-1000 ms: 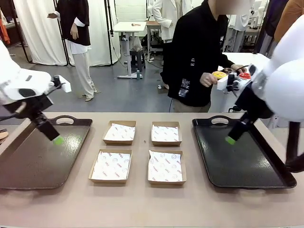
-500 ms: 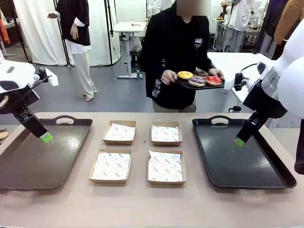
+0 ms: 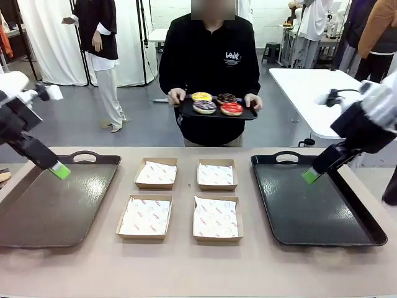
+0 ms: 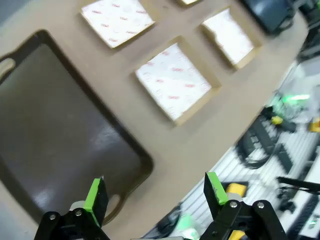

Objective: Individually package the donuts and arrange them on the tray.
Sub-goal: Pick up one Paper togo box.

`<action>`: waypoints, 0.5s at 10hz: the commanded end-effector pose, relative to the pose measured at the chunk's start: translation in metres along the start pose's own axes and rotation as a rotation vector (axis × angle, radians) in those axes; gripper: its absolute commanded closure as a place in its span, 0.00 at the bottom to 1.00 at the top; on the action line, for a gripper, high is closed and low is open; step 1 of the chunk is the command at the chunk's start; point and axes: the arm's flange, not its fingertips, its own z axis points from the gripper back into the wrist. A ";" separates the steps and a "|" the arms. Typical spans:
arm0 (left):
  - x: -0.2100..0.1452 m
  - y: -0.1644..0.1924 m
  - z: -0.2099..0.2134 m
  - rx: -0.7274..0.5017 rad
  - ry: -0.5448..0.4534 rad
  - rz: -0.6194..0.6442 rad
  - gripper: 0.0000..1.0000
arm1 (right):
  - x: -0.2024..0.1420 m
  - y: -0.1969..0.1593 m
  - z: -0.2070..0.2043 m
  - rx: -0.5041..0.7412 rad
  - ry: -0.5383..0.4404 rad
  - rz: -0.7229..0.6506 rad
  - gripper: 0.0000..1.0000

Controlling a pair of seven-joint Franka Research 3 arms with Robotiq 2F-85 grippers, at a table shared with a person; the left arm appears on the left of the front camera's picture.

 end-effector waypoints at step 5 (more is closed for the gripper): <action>-0.070 0.081 0.053 -0.400 -0.252 0.507 0.00 | -0.063 -0.097 0.014 0.441 -0.274 -0.387 0.00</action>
